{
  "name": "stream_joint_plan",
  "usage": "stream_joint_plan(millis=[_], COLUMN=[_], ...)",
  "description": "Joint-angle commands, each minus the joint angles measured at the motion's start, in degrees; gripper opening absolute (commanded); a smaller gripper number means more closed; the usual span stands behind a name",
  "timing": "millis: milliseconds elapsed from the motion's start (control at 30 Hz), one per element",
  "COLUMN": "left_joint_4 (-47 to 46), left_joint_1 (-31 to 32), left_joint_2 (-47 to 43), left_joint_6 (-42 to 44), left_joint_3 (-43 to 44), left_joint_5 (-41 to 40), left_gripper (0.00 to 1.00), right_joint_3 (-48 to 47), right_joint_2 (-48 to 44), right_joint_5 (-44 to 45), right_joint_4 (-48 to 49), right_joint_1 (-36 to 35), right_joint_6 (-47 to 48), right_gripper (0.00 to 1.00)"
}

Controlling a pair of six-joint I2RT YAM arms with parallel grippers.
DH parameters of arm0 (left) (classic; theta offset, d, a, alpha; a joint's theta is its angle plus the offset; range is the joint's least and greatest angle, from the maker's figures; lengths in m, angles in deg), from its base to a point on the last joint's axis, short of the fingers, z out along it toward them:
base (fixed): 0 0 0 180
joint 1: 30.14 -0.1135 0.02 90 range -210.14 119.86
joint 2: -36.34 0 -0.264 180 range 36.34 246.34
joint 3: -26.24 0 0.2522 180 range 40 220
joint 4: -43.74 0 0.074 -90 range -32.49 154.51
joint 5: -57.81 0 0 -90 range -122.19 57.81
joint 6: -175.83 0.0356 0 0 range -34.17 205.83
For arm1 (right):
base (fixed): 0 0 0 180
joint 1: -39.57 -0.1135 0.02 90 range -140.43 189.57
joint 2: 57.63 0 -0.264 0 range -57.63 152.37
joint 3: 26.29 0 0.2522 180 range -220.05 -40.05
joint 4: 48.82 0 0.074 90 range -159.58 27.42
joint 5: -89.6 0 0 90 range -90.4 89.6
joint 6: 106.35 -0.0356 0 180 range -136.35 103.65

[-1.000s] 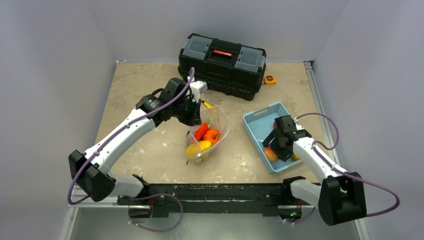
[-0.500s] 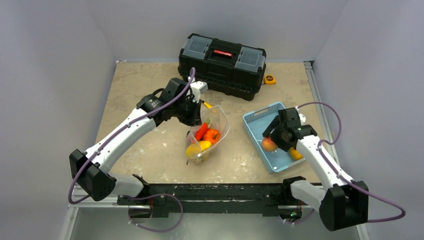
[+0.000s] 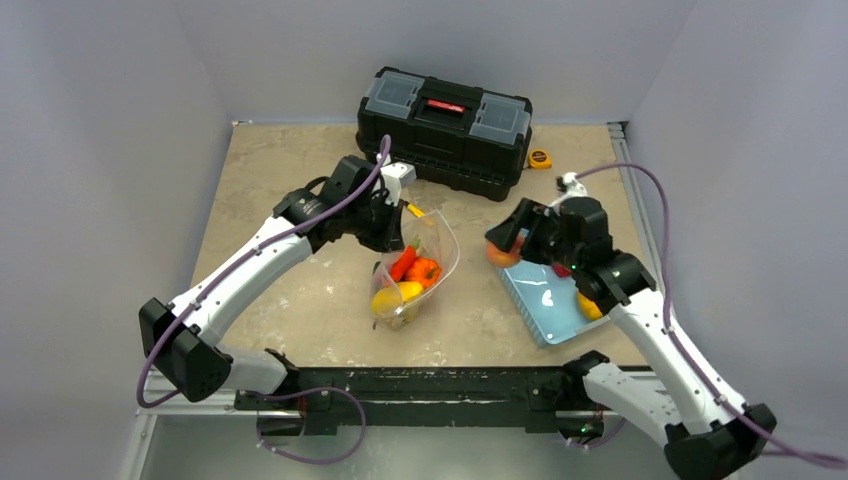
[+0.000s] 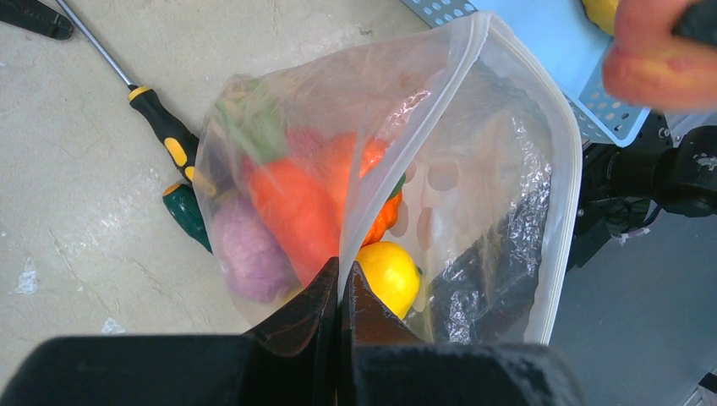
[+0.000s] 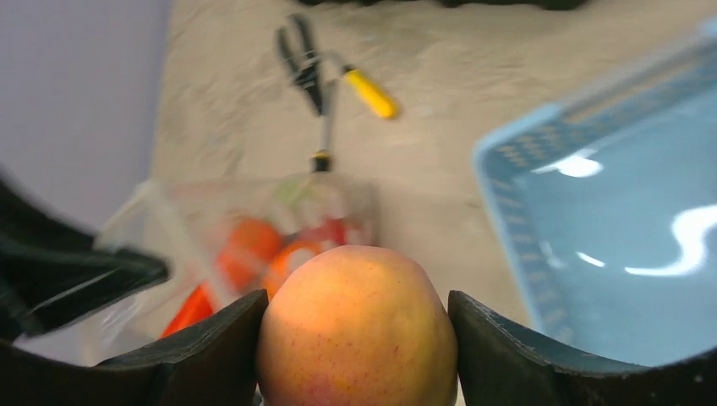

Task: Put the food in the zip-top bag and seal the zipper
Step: Pick up the fake fruit from the bin, then place the fake fruit in the zipper food storage bag.

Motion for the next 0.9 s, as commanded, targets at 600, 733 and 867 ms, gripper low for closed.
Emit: stream_joint_plan(millis=[600,733,867], left_joint_4=[-1.32,-1.32,-1.38], left_joint_1=[-0.35,-0.32,-0.36], left_joint_2=[-0.01,-0.16,-0.19], left_joint_6=[-0.56,-0.59,-0.57], left_joint_3=[1.89,1.98,1.98], left_joint_5=[0.72,0.97,0.94], left_gripper=[0.0,0.0,0.0], right_joint_3=[-32.76,-31.89,-31.81], right_joint_2=[30.45,29.92,29.21], right_joint_5=[39.5,37.96,35.91], right_joint_4=[-6.51,-4.17,-2.4], right_joint_1=[-42.11,-42.15,-42.11], right_joint_6=[5.18,6.29,7.27], right_gripper=[0.44,0.76,0.93])
